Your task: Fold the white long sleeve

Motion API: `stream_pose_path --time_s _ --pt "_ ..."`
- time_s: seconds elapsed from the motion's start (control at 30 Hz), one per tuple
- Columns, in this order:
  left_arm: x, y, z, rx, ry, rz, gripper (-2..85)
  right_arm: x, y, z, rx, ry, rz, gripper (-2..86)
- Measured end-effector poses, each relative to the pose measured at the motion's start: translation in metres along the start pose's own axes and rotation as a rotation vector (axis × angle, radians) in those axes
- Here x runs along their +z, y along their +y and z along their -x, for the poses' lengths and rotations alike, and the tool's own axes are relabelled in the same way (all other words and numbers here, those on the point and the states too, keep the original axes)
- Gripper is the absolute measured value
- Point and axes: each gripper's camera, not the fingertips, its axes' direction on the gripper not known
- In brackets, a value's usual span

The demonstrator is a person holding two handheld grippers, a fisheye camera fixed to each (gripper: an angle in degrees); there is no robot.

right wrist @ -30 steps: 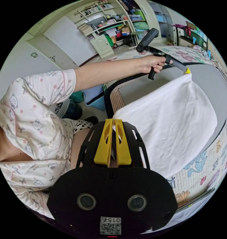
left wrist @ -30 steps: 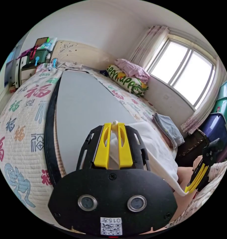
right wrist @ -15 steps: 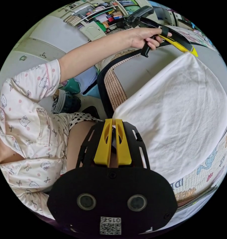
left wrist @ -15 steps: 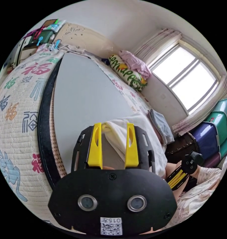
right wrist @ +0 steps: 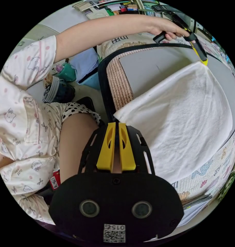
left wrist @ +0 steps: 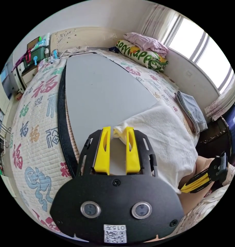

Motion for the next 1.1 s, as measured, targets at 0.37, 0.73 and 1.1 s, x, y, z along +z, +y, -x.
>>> stream_pose_path --time_s 0.37,0.73,1.1 --pt "-0.002 -0.126 -0.1 0.197 0.208 -0.078 10.7 -0.146 0.164 -0.104 0.53 0.034 -0.523 8.1" --pt "0.123 -0.231 -0.144 0.16 0.302 0.261 11.1 -0.154 0.144 -0.155 0.641 -0.163 -0.584 13.2" --pt "0.147 -0.248 -0.147 0.085 0.339 0.323 0.2 -0.194 0.06 -0.162 0.569 -0.159 -0.463 3.0"
